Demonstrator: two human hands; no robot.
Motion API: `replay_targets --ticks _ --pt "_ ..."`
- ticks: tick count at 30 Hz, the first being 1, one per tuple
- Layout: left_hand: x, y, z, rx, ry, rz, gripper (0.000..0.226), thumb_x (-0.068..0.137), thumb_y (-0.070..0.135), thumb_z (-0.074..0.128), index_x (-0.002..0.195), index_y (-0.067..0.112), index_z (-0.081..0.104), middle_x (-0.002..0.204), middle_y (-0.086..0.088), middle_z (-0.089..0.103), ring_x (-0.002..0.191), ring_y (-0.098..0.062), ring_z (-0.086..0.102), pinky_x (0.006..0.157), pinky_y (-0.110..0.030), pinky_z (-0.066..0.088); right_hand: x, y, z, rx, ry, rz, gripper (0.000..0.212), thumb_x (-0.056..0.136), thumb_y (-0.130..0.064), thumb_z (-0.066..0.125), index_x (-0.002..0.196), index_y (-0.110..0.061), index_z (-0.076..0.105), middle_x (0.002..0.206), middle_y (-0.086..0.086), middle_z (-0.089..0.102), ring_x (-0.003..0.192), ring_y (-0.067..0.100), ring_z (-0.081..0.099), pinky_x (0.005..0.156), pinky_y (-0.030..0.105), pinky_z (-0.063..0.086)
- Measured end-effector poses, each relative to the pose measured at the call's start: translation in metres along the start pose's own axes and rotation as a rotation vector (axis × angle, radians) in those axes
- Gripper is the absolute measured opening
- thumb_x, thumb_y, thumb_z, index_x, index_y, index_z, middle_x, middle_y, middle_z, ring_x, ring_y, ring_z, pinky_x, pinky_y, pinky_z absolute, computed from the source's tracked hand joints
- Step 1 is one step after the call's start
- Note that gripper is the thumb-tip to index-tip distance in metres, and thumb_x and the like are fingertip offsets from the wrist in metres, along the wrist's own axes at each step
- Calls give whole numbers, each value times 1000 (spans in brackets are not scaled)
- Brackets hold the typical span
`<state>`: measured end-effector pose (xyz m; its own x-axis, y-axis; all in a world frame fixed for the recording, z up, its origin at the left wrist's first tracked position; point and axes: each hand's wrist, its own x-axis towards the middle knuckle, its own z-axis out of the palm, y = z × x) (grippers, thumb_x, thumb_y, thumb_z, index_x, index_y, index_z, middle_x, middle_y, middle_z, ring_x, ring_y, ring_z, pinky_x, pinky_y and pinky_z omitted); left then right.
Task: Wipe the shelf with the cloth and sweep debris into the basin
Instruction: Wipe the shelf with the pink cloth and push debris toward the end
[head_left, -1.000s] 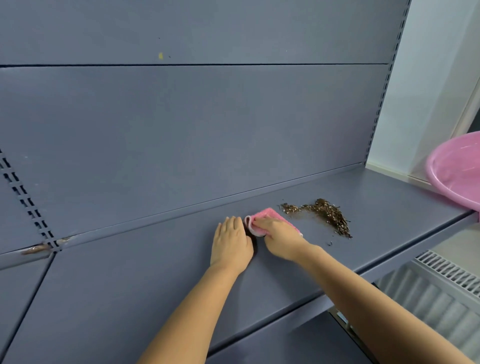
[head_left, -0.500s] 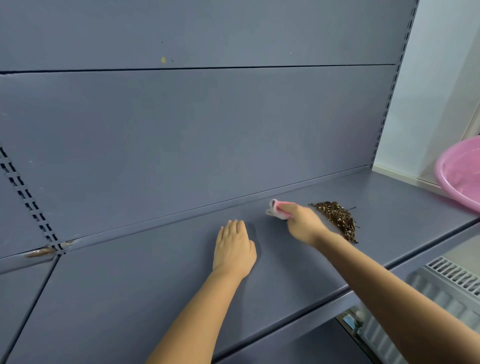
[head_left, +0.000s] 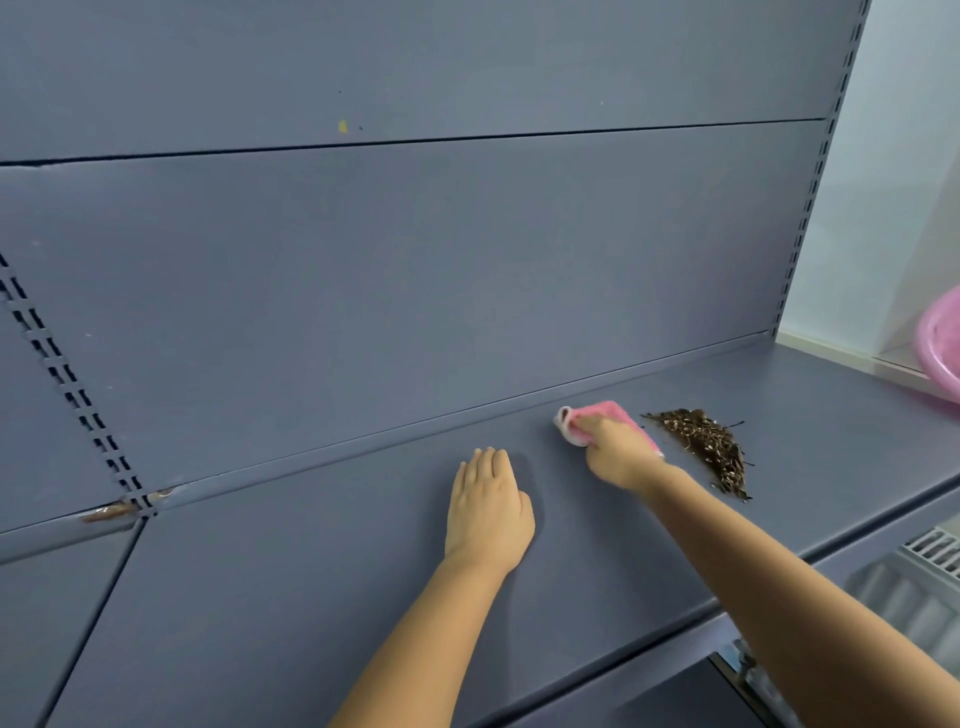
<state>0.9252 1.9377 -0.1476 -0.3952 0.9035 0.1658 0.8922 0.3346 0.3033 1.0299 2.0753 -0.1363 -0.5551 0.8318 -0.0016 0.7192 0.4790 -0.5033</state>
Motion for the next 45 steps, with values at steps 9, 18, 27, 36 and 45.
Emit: replay_targets --ticks 9,18,27,36,45 --pt "2 0 1 1 5 4 51 97 9 28 147 3 21 158 -10 20 150 -20 10 123 -31 5 7 -17 -3 80 81 -89 44 90 2 36 112 -36 38 109 -6 29 102 7 24 88 19 22" --pt "1 0 1 14 5 5 50 96 8 28 146 4 22 158 -10 20 149 -19 11 123 -30 6 0 -40 30 -33 -58 -134 46 90 2 36 134 -8 46 139 13 47 130 29 43 105 31 35" --pt "3 -1 2 24 -1 26 50 98 11 27 147 3 20 158 -9 18 150 -20 10 123 -30 6 -10 1 -10 17 30 74 52 91 1 36 140 -12 40 146 12 41 135 26 38 110 31 30" --pt "7 -3 5 -46 40 26 25 98 16 30 116 10 48 128 -5 53 127 -23 43 110 -28 25 -59 -43 36 30 -77 -127 34 86 11 36 73 -19 46 107 11 53 104 17 46 82 18 26" --pt "3 -6 3 7 -1 71 50 96 7 30 145 1 24 156 -13 24 149 -23 14 122 -31 10 -89 3 5 17 56 -97 37 74 6 28 73 -24 50 81 -12 51 89 25 48 83 23 36"
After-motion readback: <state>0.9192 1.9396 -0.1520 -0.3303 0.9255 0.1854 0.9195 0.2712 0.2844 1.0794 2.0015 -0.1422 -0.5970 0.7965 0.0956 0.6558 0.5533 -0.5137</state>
